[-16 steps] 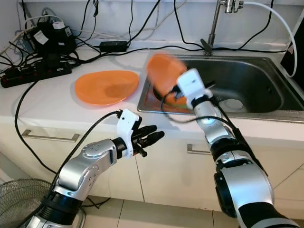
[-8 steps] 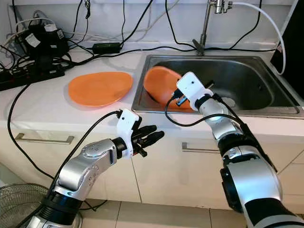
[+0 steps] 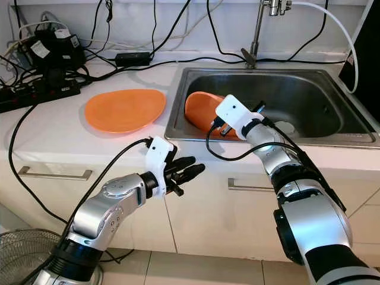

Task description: Kitchen organization

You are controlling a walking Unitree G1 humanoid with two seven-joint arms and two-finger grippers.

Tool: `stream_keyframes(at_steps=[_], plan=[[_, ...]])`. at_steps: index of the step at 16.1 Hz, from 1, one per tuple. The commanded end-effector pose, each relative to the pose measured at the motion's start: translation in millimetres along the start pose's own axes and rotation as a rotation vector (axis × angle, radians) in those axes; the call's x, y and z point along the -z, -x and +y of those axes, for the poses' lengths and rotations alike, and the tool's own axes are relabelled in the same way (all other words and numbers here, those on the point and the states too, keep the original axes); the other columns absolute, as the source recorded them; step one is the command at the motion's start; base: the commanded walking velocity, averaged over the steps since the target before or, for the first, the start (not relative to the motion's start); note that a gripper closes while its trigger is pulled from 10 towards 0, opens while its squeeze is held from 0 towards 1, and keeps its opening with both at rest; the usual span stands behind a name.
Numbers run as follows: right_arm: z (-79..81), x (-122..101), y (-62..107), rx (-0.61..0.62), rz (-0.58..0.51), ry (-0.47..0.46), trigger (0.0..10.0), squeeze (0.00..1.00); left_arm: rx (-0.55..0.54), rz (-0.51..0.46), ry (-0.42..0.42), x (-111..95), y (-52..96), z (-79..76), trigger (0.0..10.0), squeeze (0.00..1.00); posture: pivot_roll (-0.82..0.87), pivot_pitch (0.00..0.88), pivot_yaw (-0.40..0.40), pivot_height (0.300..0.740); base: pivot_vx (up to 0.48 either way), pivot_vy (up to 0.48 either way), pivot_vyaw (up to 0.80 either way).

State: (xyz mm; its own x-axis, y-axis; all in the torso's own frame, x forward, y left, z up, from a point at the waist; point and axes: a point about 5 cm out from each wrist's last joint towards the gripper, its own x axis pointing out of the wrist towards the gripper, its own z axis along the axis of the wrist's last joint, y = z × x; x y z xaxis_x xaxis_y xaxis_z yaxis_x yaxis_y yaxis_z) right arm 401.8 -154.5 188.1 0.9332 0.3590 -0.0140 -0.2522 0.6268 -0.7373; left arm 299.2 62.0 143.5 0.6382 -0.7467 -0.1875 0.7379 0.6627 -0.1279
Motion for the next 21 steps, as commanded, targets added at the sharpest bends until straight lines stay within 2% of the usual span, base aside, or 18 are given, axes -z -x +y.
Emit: stream_keyframes(at_steps=[1, 5, 10, 11, 12, 14, 15, 16, 17, 18, 19, 20, 21], plan=[[3.0, -9, -5.3, -0.013, -0.019, 0.004, 10.0, 0.00, -0.015, 0.004, -0.019, -1, 1.8, 0.8, 10.0, 0.00, 0.12, 0.032, 0.058, 0.740, 0.000, 0.000, 0.00], [17.4, -7, -5.4, -0.051, -0.001, 0.034, 10.0, 0.00, -0.014, 0.009, -0.024, 0, 0.8, -1.1, 10.0, 0.00, 0.13, 0.031, 0.058, 0.740, 0.000, 0.000, 0.00], [26.1, -5, -4.9, -0.071, 0.003, 0.034, 10.0, 0.00, -0.017, 0.018, -0.029, 2, 1.4, -1.6, 10.0, 0.00, 0.13, 0.030, 0.058, 0.740, 0.000, 0.000, 0.00], [27.2, -4, -4.6, -0.073, 0.005, 0.035, 10.0, 0.16, -0.017, 0.019, -0.028, 2, 1.5, -1.8, 10.0, 0.00, 0.13, 0.029, 0.056, 0.740, 0.000, 0.000, 0.00], [29.4, -3, -4.0, -0.077, 0.009, 0.037, 10.0, 0.23, -0.017, 0.021, -0.027, 3, 1.6, -2.2, 10.0, 0.00, 0.13, 0.030, 0.056, 0.740, 0.000, 0.000, 0.00], [30.5, -2, -3.8, -0.077, 0.013, 0.040, 10.0, 0.12, -0.018, 0.023, -0.026, 4, 2.0, -2.1, 10.0, 0.00, 0.13, 0.032, 0.057, 0.740, 0.000, 0.000, 0.00], [30.9, -2, -3.8, -0.076, 0.014, 0.039, 10.0, 0.00, -0.018, 0.024, -0.025, 4, 2.2, -1.9, 10.0, 0.00, 0.13, 0.033, 0.057, 0.740, 0.000, 0.000, 0.00], [31.3, -2, -3.7, -0.078, 0.015, 0.037, 10.0, 0.13, -0.018, 0.024, -0.025, 4, 2.1, -2.1, 10.0, 0.00, 0.13, 0.035, 0.057, 0.740, 0.000, 0.000, 0.00], [31.3, -2, -3.7, -0.078, 0.015, 0.037, 10.0, 0.19, -0.018, 0.024, -0.025, 4, 2.0, -2.1, 10.0, 0.00, 0.13, 0.036, 0.057, 0.740, 0.000, 0.000, 0.00], [31.3, -2, -3.6, -0.078, 0.016, 0.039, 10.0, 0.35, -0.018, 0.024, -0.024, 4, 1.7, -2.1, 10.0, 0.00, 0.13, 0.039, 0.057, 0.740, 0.000, 0.000, 0.00], [31.5, -2, -3.4, -0.078, 0.015, 0.045, 10.0, 0.23, -0.020, 0.023, -0.024, 4, 1.6, -1.8, 10.0, 0.00, 0.13, 0.040, 0.057, 0.740, 0.000, 0.000, 0.00], [31.5, -2, -3.3, -0.077, 0.014, 0.052, 10.0, 0.00, -0.022, 0.023, -0.024, 4, 1.5, -1.5, 10.0, 0.00, 0.13, 0.040, 0.057, 0.740, 0.000, 0.000, 0.00], [31.3, -1, -3.1, -0.075, 0.016, 0.052, 10.0, 0.00, -0.023, 0.024, -0.023, 4, 1.4, -1.3, 10.0, 0.00, 0.13, 0.040, 0.057, 0.740, 0.000, 0.000, 0.00]])
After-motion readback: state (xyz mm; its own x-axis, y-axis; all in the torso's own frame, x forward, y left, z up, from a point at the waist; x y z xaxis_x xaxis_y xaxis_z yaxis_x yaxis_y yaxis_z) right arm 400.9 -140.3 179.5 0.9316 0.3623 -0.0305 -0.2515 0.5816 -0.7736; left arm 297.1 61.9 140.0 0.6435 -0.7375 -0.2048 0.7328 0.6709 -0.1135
